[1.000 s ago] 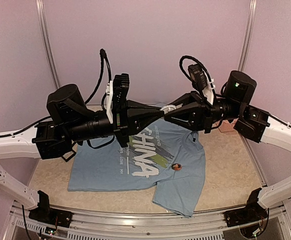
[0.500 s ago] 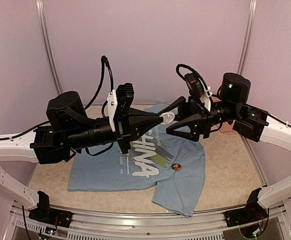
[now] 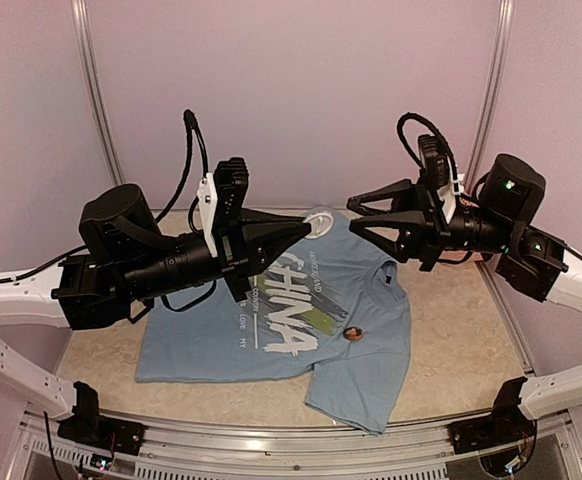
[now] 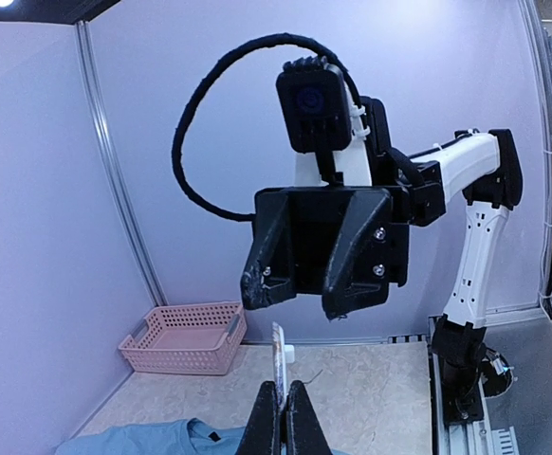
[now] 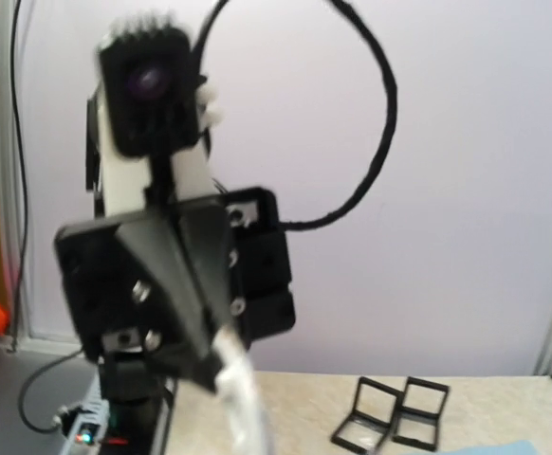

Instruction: Pin the brooch onto the clothing

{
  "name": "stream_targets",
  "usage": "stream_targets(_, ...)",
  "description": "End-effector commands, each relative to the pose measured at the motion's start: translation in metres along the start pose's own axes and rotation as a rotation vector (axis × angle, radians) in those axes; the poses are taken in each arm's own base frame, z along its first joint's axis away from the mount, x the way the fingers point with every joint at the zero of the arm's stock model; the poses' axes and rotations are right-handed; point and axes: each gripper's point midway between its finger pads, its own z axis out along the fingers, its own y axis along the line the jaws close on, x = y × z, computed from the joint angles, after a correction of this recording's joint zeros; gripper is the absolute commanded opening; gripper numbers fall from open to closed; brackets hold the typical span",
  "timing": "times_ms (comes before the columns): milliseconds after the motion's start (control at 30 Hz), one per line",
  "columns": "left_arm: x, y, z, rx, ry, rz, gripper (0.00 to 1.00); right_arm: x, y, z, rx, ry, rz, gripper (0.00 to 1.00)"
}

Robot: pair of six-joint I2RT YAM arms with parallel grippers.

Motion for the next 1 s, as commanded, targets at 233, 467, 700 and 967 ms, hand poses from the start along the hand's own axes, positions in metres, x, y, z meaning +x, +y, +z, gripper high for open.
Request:
stream_targets(233,-0.011,-0.003,0.003,0.021,-0.027,-0.018,0.00,-0.015,-0.002,0.012,-0.055,-0.043,0.107,0.38)
stream_targets(467,-0.009,-0.004,0.006,0.028,-0.021,-0.015,0.00,-0.008,0.001,0.020,-0.082,-0.019,0.117,0.35)
stream_targets(700,-0.009,-0.005,0.008,0.031,-0.022,-0.011,0.00,0.001,-0.001,0.025,-0.082,0.005,0.127,0.23)
stream_targets(967,-0.011,-0.004,0.007,0.029,-0.030,-0.007,0.00,0.011,-0.001,0.025,-0.083,0.033,0.135,0.16)
